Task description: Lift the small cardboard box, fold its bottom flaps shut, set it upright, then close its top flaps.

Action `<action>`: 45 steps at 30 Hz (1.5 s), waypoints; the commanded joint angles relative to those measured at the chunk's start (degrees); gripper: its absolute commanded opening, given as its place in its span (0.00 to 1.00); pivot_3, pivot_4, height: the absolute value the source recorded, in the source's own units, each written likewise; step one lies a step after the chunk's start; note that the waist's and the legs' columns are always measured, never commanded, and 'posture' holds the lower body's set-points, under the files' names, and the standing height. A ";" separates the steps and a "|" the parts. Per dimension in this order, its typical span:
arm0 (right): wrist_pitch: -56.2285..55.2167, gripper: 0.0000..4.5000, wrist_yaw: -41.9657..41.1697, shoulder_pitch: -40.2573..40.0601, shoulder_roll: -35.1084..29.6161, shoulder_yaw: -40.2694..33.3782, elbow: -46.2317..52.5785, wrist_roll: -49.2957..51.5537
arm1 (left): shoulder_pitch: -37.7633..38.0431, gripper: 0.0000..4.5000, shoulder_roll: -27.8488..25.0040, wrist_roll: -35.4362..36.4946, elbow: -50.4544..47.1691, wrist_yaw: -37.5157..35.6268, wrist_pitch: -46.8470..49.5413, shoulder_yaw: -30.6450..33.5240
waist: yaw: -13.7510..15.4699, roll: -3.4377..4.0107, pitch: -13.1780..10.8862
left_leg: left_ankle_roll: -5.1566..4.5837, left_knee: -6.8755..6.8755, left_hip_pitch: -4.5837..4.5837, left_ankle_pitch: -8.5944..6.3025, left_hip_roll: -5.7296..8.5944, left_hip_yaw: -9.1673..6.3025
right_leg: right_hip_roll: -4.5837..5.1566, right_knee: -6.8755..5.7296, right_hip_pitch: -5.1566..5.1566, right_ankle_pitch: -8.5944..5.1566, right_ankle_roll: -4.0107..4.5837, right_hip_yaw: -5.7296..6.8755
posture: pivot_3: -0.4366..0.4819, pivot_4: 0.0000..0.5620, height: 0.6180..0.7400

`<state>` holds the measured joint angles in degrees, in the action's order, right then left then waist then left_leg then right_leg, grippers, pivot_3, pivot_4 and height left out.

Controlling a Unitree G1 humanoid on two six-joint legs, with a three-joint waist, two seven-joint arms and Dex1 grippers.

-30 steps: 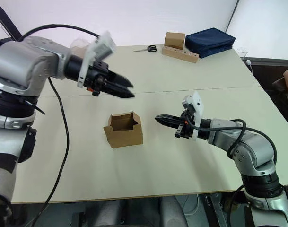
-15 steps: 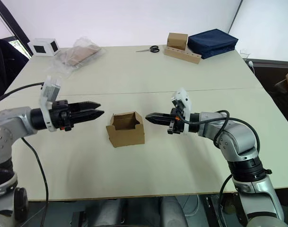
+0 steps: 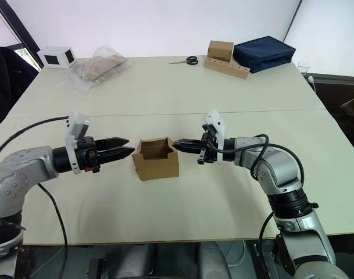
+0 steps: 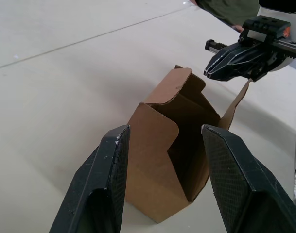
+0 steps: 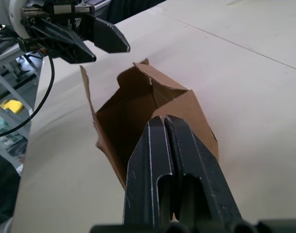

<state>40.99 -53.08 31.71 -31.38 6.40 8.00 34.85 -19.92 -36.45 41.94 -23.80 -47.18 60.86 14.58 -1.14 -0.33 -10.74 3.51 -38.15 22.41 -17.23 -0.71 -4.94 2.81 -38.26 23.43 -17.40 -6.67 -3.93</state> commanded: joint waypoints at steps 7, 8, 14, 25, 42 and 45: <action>-1.85 0.00 -0.45 0.12 1.52 -0.18 0.18 -1.92 | 0.39 0.03 -1.47 0.99 0.87 -0.31 -3.49 -1.13 | -0.05 0.00 0.00 | 0.00 0.01 0.00 0.00 -0.01 -0.01 | -0.02 0.00 0.01 0.00 0.00 0.00 | 0.48 0.27 1.00; -1.92 0.00 -0.50 0.02 1.63 -0.17 0.18 -2.11 | 0.51 0.01 -1.66 0.92 0.89 -0.35 -3.68 -1.32 | -0.05 0.00 0.00 | 0.00 0.01 0.00 0.00 -0.01 -0.01 | -0.02 0.00 0.01 0.00 0.00 0.00 | 0.48 0.27 1.00; -2.13 0.00 -1.12 -0.71 2.07 0.60 0.37 -3.02 | 1.01 0.01 -2.50 0.27 1.52 -0.30 -5.30 -3.45 | -0.01 0.00 0.00 | 0.00 0.01 0.00 0.00 -0.01 -0.01 | -0.02 0.00 0.01 0.00 0.00 0.00 | 0.48 0.27 1.00; -2.45 0.00 -1.11 -1.24 4.03 2.75 -0.65 -4.95 | -0.42 0.01 -2.05 -4.34 4.42 -0.41 -10.25 -10.88 | 0.17 0.00 0.00 | 0.00 0.02 0.00 0.00 0.00 -0.01 | -0.02 0.01 -0.01 0.00 0.00 0.00 | 0.48 0.27 1.00; -0.43 0.00 0.62 -3.38 3.06 1.97 2.28 -4.76 | -9.65 0.01 0.21 -13.63 18.93 -6.53 -22.79 -19.42 | -0.02 0.02 0.01 | 0.00 0.02 -0.01 0.00 0.00 -0.02 | -0.06 0.02 -0.02 0.00 0.00 0.01 | 0.48 0.27 1.00; 0.20 0.00 1.45 -3.69 3.39 1.56 3.05 -4.48 | -10.29 0.01 0.02 -14.20 20.00 -8.46 -23.56 -20.04 | -0.04 0.02 0.01 | 0.00 0.02 -0.01 0.00 0.00 -0.02 | -0.06 0.02 -0.02 0.00 0.00 0.01 | 0.48 0.27 1.00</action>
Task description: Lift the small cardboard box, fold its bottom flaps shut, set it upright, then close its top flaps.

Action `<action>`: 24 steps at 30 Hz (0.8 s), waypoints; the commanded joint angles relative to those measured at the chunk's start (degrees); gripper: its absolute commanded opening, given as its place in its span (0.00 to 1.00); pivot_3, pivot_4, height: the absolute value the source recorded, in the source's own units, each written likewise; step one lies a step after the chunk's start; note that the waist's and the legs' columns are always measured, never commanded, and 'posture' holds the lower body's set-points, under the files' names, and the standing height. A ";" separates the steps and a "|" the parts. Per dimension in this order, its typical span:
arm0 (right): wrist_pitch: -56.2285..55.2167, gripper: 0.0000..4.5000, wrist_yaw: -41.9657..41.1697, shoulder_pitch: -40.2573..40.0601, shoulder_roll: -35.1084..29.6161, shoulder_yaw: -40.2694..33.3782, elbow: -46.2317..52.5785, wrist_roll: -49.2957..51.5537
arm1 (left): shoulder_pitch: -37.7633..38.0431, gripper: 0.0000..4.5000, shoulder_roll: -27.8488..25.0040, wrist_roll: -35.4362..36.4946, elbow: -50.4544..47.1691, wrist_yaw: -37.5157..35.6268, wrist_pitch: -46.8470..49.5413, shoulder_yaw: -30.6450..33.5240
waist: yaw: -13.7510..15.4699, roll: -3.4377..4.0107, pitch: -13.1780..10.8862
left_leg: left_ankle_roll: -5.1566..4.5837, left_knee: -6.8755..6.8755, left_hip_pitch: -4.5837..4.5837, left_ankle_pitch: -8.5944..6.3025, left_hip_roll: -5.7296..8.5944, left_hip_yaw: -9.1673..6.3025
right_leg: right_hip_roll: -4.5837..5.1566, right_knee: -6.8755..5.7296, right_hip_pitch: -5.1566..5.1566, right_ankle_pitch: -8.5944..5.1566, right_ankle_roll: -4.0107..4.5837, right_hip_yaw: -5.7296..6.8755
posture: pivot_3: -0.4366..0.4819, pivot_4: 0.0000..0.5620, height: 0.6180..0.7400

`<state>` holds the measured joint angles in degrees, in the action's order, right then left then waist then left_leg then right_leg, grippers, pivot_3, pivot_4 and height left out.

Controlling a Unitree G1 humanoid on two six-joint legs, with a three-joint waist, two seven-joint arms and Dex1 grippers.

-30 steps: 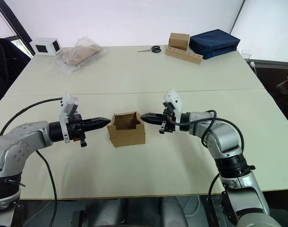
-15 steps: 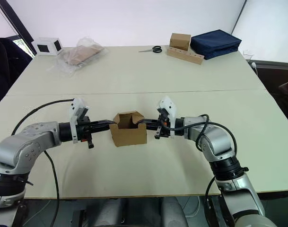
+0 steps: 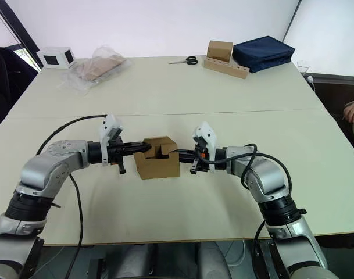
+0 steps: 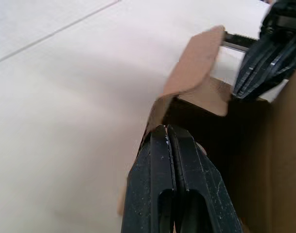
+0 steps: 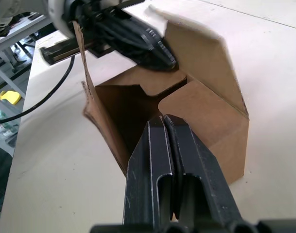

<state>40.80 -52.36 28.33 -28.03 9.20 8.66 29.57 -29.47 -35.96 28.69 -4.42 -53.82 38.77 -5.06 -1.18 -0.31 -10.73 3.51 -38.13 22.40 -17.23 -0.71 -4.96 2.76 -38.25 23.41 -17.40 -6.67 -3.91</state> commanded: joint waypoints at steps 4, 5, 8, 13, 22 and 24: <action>0.75 0.00 1.48 -0.54 0.27 -1.58 2.82 1.01 | 0.04 0.01 -1.38 -0.25 -0.31 -4.07 -0.53 -0.25 | -0.01 0.00 0.00 | 0.00 0.00 0.00 0.00 0.00 -0.01 | -0.01 0.00 0.00 0.00 0.00 0.00 | 0.48 0.27 1.00; 0.81 0.00 1.62 -0.57 0.30 -1.62 2.84 1.03 | 0.44 0.01 -1.59 -0.23 -0.62 -4.35 -0.42 -0.13 | -0.02 0.00 0.00 | -0.01 0.00 0.00 0.00 0.00 -0.01 | -0.01 0.00 0.00 0.00 0.00 0.00 | 0.48 0.27 1.00; 0.89 0.00 1.85 -0.66 0.28 -1.62 2.84 1.12 | 1.40 0.01 -1.79 -0.46 -1.04 -4.39 -0.48 0.20 | -0.05 0.00 0.00 | -0.01 0.00 0.00 -0.01 0.00 -0.01 | -0.01 0.00 0.00 0.00 0.00 0.00 | 0.48 0.27 1.00; 0.78 0.00 1.86 -0.55 0.34 -1.11 2.57 0.88 | 2.21 0.01 -1.52 -0.06 -2.15 -3.42 0.04 0.95 | -0.07 0.00 0.00 | -0.01 0.01 0.00 -0.01 -0.01 -0.01 | -0.01 0.00 0.00 0.00 0.00 0.00 | 0.48 0.27 1.00; 0.39 0.00 1.34 0.74 0.20 0.48 0.92 -0.80 | 3.82 0.01 -1.85 0.65 -4.11 -2.31 0.69 2.04 | -0.11 0.00 0.00 | -0.01 0.01 0.00 -0.01 -0.01 -0.02 | -0.01 0.00 0.01 0.00 0.00 -0.01 | 0.48 0.27 1.00; 0.73 0.00 1.25 1.09 0.49 -0.08 0.88 -0.18 | 4.11 0.01 -1.70 1.10 -4.32 -1.64 0.99 2.83 | -0.19 0.00 0.00 | -0.01 0.01 0.00 -0.01 -0.01 -0.02 | -0.02 0.00 0.00 0.00 0.00 0.00 | 0.48 0.27 1.00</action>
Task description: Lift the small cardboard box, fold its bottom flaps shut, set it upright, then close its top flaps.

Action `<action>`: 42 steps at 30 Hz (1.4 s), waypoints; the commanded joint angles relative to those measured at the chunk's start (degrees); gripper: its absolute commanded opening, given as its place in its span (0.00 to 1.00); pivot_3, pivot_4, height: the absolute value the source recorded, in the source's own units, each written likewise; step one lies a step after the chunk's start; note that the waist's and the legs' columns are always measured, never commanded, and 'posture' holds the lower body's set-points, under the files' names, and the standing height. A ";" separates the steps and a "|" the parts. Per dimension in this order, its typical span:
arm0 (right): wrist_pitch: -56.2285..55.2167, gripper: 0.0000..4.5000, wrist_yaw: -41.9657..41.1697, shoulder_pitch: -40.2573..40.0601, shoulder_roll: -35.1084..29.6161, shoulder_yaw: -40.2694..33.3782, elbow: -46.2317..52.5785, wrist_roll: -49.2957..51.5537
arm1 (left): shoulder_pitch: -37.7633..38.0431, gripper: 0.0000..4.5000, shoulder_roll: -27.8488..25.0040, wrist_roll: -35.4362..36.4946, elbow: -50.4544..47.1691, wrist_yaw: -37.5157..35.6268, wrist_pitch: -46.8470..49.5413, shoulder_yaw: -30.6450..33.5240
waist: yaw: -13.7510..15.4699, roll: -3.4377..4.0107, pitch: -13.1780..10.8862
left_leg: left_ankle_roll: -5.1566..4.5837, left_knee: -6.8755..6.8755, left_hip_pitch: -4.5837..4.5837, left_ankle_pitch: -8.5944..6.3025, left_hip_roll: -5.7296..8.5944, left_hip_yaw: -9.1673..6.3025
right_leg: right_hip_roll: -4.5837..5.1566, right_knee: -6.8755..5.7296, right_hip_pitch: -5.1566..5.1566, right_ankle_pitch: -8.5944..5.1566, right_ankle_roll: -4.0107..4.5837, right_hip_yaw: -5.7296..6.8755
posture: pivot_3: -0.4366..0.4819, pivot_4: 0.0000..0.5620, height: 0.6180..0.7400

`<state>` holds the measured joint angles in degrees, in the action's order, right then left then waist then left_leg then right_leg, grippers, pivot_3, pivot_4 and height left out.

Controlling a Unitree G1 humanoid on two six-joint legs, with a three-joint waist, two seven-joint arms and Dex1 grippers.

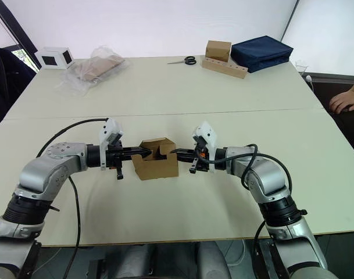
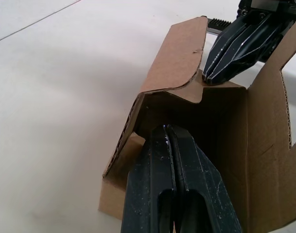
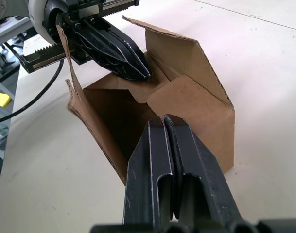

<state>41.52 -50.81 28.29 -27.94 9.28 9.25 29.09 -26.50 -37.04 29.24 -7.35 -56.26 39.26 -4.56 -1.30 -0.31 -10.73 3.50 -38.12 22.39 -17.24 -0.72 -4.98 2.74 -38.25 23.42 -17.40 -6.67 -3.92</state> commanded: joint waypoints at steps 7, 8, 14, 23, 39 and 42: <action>0.35 0.00 -0.57 1.14 0.16 -0.99 0.67 0.88 | 1.54 0.01 -0.58 1.41 -2.60 1.54 1.17 2.73 | -0.06 0.00 0.00 | 0.00 0.01 0.00 0.00 -0.01 0.00 | 0.00 0.00 0.00 0.00 0.00 0.00 | 0.48 0.27 1.00; 0.49 0.00 -0.38 1.07 0.21 -1.43 1.05 1.24 | 1.49 0.01 -1.10 1.62 -2.98 1.34 1.42 2.87 | -0.06 0.00 0.00 | 0.00 0.01 0.00 0.00 -0.01 -0.01 | 0.00 0.00 0.00 0.00 0.00 0.00 | 0.48 0.27 1.00; 2.19 0.00 0.76 0.20 0.48 -7.09 5.43 6.78 | 1.23 0.01 -5.10 3.67 -5.43 -0.44 3.29 4.95 | -0.04 0.01 -0.01 | 0.00 0.03 0.01 0.00 -0.01 0.00 | 0.00 0.00 0.02 0.00 0.00 0.00 | 0.48 0.27 1.00; 10.04 0.00 3.84 -2.41 -3.89 -16.01 15.08 17.02 | -7.08 0.01 -8.06 5.18 4.11 -3.64 2.61 8.94 | 0.45 0.00 -0.03 | 0.00 0.02 0.04 0.00 0.01 -0.01 | 0.02 0.02 0.00 0.00 0.00 0.04 | 0.48 0.27 1.00; 10.75 0.00 8.81 -5.62 -8.20 -2.58 27.31 12.92 | -22.76 0.01 2.43 -10.74 41.29 -16.84 -16.25 -3.44 | 0.07 -0.02 -0.03 | -0.03 0.02 0.04 -0.02 0.00 0.00 | -0.04 0.05 0.01 0.00 0.00 0.03 | 0.48 0.27 1.00; 9.97 0.00 10.41 -3.87 -7.07 -1.31 26.27 10.93 | -24.58 0.01 4.20 -10.78 44.19 -17.93 -16.66 -2.56 | 0.06 -0.03 -0.04 | -0.04 0.01 0.05 -0.02 0.01 -0.01 | -0.05 0.04 0.04 0.00 0.00 0.04 | 0.48 0.27 1.00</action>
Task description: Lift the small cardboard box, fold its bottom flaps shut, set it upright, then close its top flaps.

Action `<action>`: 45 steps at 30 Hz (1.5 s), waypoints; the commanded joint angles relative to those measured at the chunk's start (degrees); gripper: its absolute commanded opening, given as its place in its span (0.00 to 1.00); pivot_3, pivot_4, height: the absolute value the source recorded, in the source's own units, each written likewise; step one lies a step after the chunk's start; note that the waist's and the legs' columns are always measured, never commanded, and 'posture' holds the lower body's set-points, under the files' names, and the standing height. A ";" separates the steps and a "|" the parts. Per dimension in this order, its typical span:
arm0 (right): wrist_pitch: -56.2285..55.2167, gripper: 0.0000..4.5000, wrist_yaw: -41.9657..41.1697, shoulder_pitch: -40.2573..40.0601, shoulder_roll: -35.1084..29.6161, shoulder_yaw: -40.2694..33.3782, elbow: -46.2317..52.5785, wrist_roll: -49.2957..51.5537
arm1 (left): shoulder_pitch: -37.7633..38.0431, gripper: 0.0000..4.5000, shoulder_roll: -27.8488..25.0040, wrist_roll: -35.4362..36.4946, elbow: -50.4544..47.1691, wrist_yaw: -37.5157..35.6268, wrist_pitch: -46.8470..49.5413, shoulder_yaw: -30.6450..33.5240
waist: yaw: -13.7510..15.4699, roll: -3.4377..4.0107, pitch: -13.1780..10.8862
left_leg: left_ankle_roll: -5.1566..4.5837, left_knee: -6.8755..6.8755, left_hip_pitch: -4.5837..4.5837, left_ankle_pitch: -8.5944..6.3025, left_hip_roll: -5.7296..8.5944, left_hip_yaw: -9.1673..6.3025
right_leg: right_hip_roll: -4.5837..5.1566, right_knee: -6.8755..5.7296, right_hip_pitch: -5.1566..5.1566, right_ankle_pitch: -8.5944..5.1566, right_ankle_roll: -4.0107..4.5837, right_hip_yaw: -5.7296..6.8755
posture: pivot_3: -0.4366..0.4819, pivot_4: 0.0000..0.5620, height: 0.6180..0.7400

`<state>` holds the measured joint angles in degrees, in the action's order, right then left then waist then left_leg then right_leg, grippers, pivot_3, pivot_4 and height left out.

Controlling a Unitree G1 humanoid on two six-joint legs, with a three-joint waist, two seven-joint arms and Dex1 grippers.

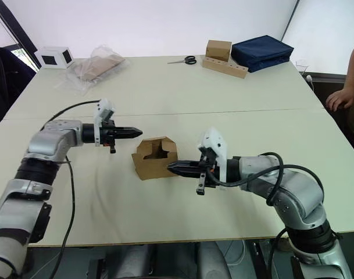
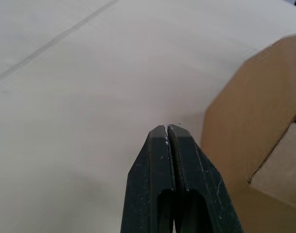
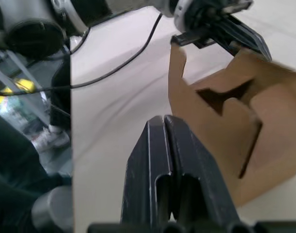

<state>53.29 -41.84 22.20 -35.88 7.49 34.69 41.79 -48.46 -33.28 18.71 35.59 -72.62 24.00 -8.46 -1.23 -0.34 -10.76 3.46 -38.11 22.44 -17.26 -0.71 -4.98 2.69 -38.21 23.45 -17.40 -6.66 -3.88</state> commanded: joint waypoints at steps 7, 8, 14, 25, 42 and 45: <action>-3.00 0.00 1.30 5.34 1.56 2.43 -1.49 -4.28 | -3.52 0.01 2.95 -0.76 2.87 -4.09 -1.73 1.62 | 0.08 0.00 0.00 | 0.01 0.00 0.00 0.00 0.00 -0.01 | 0.02 0.00 -0.01 0.00 0.00 0.00 | 0.48 0.27 1.00; -3.24 0.00 1.18 5.77 1.61 2.84 -1.93 -4.82 | -3.61 0.01 3.12 -0.90 3.12 -4.32 -1.94 1.64 | 0.02 0.00 0.00 | 0.00 0.00 0.00 0.00 0.00 -0.02 | 0.01 0.00 -0.01 0.00 0.00 0.00 | 0.48 0.27 1.00; -5.01 0.00 -0.12 7.11 1.49 5.39 -4.40 -8.01 | -3.76 0.01 4.48 -0.89 2.74 -4.51 -1.95 2.21 | -0.03 0.00 0.00 | 0.01 -0.01 0.00 0.00 0.00 -0.02 | 0.01 0.00 0.00 0.00 0.00 0.00 | 0.48 0.27 1.00; -6.35 0.00 -2.34 9.25 3.14 6.66 -8.99 -10.37 | -3.30 0.01 6.04 -0.97 0.93 -4.83 -1.49 1.98 | -0.02 0.00 0.00 | 0.04 -0.02 0.00 0.02 0.00 -0.03 | 0.01 -0.01 0.00 0.00 0.00 0.00 | 0.48 0.27 1.00; -5.81 0.00 -3.21 9.33 5.06 7.51 -9.53 -11.07 | -0.35 0.01 7.91 -0.27 -4.81 -4.87 0.81 1.95 | -0.10 0.00 0.00 | 0.08 -0.02 0.00 0.04 0.00 -0.03 | 0.01 -0.02 0.00 0.00 0.00 0.00 | 0.48 0.27 1.00; -7.12 0.00 -3.87 9.84 5.39 8.14 -12.12 -12.27 | -0.16 0.01 8.28 -0.31 -5.18 -4.44 0.99 1.97 | -0.06 0.00 0.00 | 0.08 -0.02 0.00 0.04 0.00 -0.03 | 0.01 -0.02 0.00 0.00 0.00 0.00 | 0.48 0.27 1.00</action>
<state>47.77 -45.17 31.41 -31.13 15.38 23.72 30.34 -49.00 -25.04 17.54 32.62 -77.20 24.79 -7.58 -1.30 -0.34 -10.76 3.54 -38.14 22.44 -17.21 -0.71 -5.02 2.70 -38.23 23.44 -17.40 -6.66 -3.88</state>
